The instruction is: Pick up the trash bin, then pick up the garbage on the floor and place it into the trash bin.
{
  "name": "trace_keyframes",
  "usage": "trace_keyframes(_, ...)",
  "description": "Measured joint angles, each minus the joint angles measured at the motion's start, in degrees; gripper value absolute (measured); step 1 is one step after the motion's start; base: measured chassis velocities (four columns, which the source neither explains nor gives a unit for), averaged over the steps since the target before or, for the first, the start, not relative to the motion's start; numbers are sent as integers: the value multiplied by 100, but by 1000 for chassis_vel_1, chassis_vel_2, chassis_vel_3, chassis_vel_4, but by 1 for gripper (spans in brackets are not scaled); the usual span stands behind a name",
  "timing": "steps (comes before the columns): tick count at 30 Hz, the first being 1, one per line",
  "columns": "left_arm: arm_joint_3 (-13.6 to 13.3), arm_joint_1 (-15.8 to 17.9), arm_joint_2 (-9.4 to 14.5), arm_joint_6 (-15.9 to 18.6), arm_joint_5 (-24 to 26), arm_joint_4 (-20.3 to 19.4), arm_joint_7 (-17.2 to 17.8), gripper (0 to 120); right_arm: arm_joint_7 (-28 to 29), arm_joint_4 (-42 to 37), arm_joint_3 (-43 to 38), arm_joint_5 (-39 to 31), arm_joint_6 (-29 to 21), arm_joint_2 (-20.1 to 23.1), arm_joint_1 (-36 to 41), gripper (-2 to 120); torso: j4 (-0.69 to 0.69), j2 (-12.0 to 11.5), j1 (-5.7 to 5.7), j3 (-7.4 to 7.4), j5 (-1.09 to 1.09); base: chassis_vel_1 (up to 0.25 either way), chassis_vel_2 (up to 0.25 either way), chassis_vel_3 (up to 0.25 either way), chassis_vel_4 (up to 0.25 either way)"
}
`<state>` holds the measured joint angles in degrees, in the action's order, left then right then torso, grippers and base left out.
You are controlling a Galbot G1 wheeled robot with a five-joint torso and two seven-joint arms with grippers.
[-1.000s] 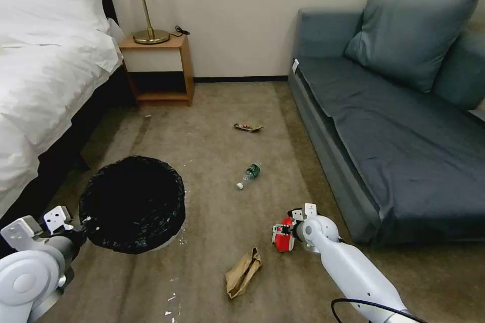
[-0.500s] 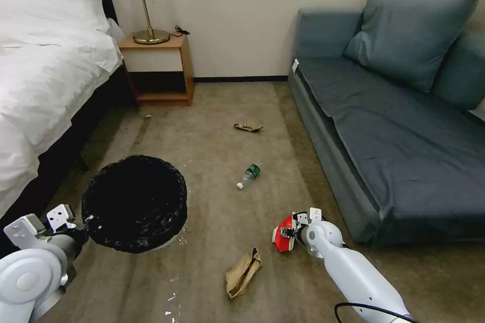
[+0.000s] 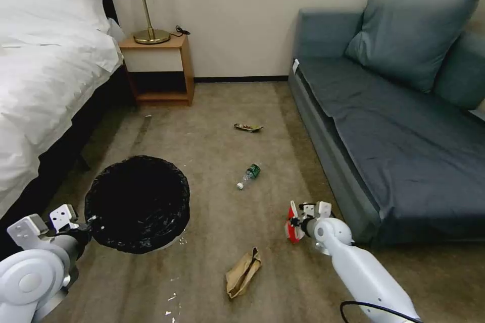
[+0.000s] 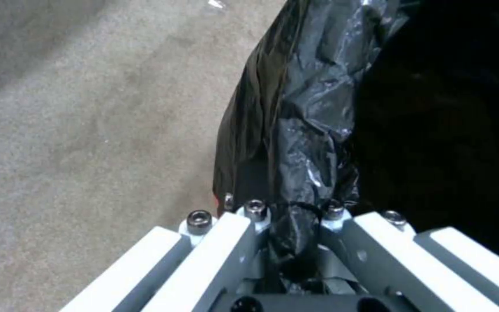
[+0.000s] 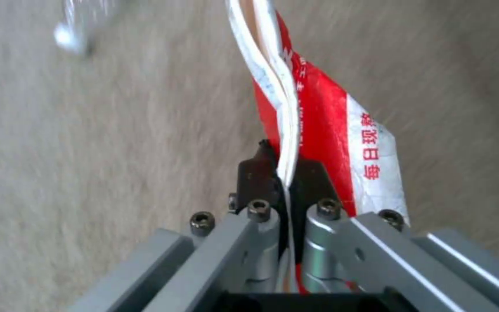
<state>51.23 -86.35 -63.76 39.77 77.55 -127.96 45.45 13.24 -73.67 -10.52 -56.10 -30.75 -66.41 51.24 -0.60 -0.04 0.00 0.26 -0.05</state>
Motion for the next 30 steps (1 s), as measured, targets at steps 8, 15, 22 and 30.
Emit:
trace_keyframes(8, -5, -19, -10, 0, -41, 30, -16, 1, -629, -1551, -818, 148, 959, 918, 325, 0, -2, 0, 0, 0, -1, 0, 0, 0, 0)
trace_keyframes(15, -262, 83, -58, -12, -116, 117, -20, 1, -1831, -3460, -775, 13, 2080, 1400, 395, 0, 2, 0, 0, -1, -3, 0, 0, 0, 0)
trace_keyframes(22, -354, 106, -51, -30, -112, 110, -29, 1, -2759, -4736, -104, -59, 2393, 1454, 387, 0, 1, 1, 0, -1, -3, 0, 0, 0, 0)
trace_keyframes(30, -491, 95, -55, -72, -202, 109, -118, 1, -2972, -5087, 1615, 39, 2494, 1459, -573, 0, 0, 1, 0, 0, -3, 0, 0, 0, 0)
